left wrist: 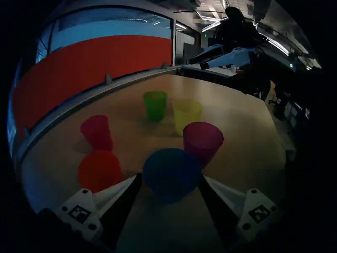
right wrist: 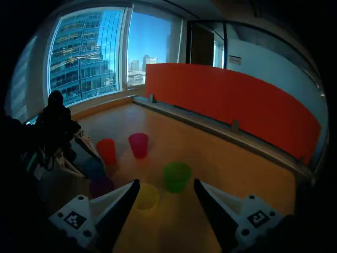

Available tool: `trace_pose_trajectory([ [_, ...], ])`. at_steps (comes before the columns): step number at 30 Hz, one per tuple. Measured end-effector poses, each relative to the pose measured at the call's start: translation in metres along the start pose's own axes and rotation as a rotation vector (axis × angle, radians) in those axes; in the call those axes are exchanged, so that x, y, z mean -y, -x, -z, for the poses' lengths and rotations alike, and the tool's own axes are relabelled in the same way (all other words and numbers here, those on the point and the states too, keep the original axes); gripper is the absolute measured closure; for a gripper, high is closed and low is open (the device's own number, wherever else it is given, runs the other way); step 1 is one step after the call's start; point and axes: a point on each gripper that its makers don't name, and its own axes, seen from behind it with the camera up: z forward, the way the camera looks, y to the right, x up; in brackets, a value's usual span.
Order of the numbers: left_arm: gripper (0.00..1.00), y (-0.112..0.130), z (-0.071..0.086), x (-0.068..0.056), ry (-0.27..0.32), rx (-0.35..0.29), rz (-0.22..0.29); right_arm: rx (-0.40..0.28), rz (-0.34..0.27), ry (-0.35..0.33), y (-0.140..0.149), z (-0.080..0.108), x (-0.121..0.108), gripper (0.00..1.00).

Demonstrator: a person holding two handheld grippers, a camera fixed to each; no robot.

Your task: Pour water

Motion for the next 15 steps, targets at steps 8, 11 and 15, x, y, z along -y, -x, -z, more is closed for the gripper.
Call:
trace_pose_trajectory([
  [8,0.04,-0.004,-0.010,-0.001,0.011,-0.004,-0.005,0.006,-0.004,-0.001,0.001,-0.004,-0.002,0.01],
  [11,0.04,-0.003,-0.013,-0.001,0.013,0.002,-0.006,0.006,-0.004,-0.001,0.001,-0.004,-0.003,0.01],
  [15,0.04,-0.002,-0.015,-0.003,0.017,0.011,-0.011,0.004,-0.005,-0.002,-0.001,-0.004,-0.003,0.01],
])
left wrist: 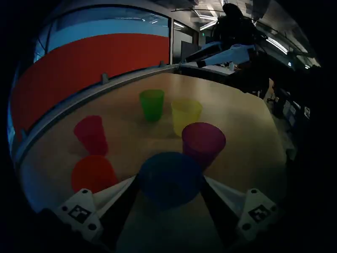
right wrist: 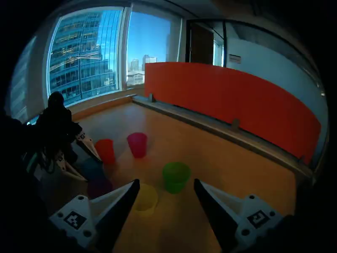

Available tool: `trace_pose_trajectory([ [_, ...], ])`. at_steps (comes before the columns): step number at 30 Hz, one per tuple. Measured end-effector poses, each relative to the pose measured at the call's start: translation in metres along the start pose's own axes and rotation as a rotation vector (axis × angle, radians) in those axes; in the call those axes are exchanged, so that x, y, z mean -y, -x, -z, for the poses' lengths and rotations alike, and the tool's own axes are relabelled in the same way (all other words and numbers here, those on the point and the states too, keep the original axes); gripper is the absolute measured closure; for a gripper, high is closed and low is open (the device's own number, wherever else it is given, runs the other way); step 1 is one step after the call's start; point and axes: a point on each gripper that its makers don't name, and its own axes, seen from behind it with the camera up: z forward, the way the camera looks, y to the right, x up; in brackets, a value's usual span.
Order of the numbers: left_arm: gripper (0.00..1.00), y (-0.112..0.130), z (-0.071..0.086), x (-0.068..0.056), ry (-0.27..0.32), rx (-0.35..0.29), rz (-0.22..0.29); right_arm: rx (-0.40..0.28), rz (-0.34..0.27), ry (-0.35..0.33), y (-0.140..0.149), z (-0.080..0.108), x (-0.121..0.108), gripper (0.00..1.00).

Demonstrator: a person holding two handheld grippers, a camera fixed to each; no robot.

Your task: Pour water

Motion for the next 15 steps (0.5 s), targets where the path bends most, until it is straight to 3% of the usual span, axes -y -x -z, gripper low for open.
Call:
trace_pose_trajectory([
  [6,0.11,-0.0019,-0.0012,-0.0014,0.002,-0.001,-0.002,0.003,-0.002,0.000,0.0013,-0.0011,-0.0012,0.01],
  [15,0.12,-0.0016,-0.0014,-0.0019,0.002,0.001,-0.007,0.008,-0.006,-0.005,0.0038,-0.0071,-0.0022,0.01],
])
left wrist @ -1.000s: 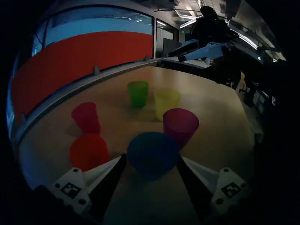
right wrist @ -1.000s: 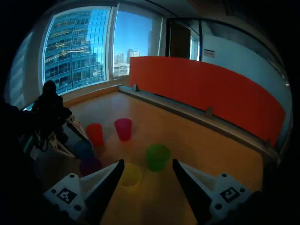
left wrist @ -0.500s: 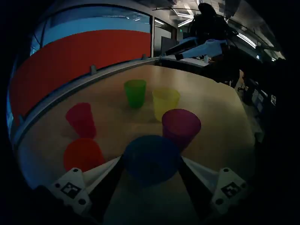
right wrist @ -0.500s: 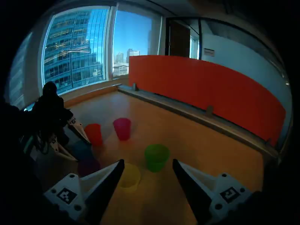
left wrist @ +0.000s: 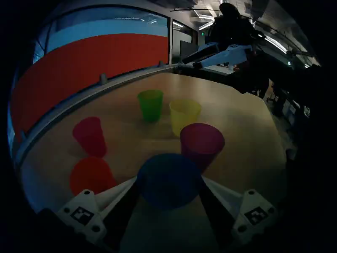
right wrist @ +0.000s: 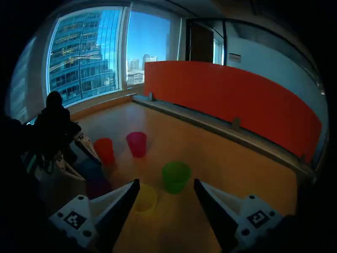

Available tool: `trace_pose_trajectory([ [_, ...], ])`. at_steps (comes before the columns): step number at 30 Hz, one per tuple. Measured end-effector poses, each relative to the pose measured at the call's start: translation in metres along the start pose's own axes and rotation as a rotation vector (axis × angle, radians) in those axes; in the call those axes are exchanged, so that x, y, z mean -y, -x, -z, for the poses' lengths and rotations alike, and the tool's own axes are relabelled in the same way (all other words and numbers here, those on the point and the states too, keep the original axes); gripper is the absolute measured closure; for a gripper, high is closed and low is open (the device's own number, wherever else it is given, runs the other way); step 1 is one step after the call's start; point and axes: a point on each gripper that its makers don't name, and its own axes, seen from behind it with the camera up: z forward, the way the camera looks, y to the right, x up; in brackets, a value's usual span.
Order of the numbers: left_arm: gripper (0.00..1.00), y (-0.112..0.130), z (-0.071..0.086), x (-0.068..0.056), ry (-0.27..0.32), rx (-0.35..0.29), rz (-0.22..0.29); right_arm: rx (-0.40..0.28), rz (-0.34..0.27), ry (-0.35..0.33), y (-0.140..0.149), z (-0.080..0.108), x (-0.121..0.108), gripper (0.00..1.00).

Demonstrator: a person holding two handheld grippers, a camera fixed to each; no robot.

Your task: Pour water

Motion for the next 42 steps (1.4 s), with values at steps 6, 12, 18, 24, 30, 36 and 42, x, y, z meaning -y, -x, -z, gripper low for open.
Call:
trace_pose_trajectory([
  [6,0.12,0.000,0.001,0.001,-0.004,-0.001,-0.007,0.010,-0.007,-0.004,0.003,-0.007,-0.001,0.00],
  [12,0.12,-0.002,0.004,0.001,-0.006,-0.009,0.004,0.022,-0.018,-0.012,0.007,-0.016,-0.002,0.01],
  [18,0.12,-0.007,0.010,0.001,-0.006,-0.026,0.014,0.040,-0.020,-0.016,0.010,-0.030,-0.004,0.01],
  [24,0.12,-0.013,0.018,-0.001,-0.006,-0.048,0.023,0.066,-0.019,-0.016,0.017,-0.045,-0.006,0.01],
  [30,0.12,-0.022,0.027,-0.004,-0.003,-0.074,0.030,0.090,-0.012,-0.012,0.023,-0.060,-0.008,0.00],
  [36,0.12,-0.030,0.035,-0.005,-0.008,-0.097,0.030,0.107,-0.012,-0.010,0.028,-0.073,-0.009,0.01],
  [42,0.12,-0.034,0.041,-0.004,-0.015,-0.113,0.040,0.130,-0.013,0.003,0.034,-0.085,-0.013,0.01],
])
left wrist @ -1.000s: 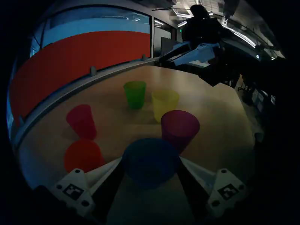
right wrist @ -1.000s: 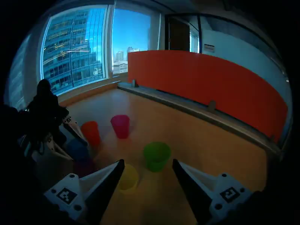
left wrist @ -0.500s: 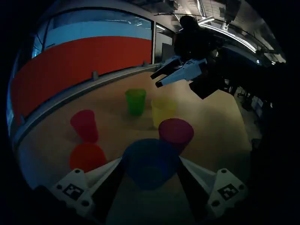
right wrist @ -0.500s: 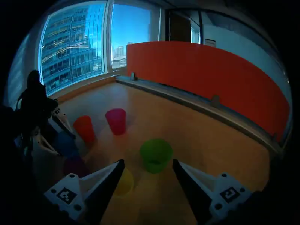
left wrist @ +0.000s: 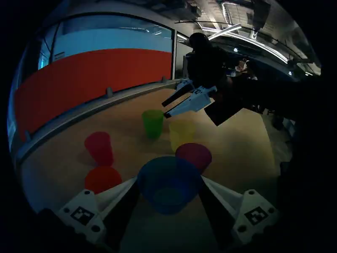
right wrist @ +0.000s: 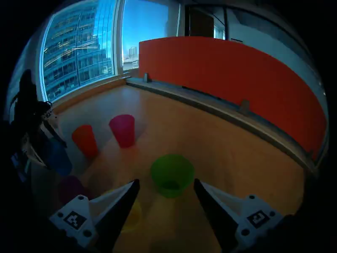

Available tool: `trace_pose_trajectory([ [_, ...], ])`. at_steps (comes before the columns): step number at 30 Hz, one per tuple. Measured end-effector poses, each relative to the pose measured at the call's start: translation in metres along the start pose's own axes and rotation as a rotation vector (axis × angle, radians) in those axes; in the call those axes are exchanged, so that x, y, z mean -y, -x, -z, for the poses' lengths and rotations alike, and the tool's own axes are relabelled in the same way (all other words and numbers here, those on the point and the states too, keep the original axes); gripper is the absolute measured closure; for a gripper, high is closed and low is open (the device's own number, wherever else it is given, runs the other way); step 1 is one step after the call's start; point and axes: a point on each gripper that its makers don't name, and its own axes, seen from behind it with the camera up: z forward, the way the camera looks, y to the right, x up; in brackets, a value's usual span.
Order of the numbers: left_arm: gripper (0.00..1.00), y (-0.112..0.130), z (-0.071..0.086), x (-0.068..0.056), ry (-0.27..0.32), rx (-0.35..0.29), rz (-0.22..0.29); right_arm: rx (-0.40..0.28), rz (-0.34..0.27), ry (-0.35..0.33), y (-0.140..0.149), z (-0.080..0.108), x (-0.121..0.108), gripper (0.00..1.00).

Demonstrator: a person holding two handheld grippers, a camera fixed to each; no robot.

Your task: Pour water

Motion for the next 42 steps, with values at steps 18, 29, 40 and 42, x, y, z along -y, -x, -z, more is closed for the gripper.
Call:
trace_pose_trajectory([
  [18,0.12,-0.001,0.009,-0.002,-0.004,-0.016,0.023,0.065,0.011,0.021,0.009,-0.039,-0.008,0.00],
  [29,0.12,0.001,0.012,0.000,-0.007,-0.017,0.036,0.082,0.003,0.020,0.014,-0.055,-0.010,0.00],
  [40,0.12,-0.001,0.012,0.001,-0.010,-0.024,0.040,0.047,-0.002,0.029,0.007,-0.055,-0.010,0.09],
  [42,0.12,-0.003,0.013,0.002,-0.012,-0.027,0.041,0.034,-0.009,0.028,0.003,-0.053,-0.010,0.09],
])
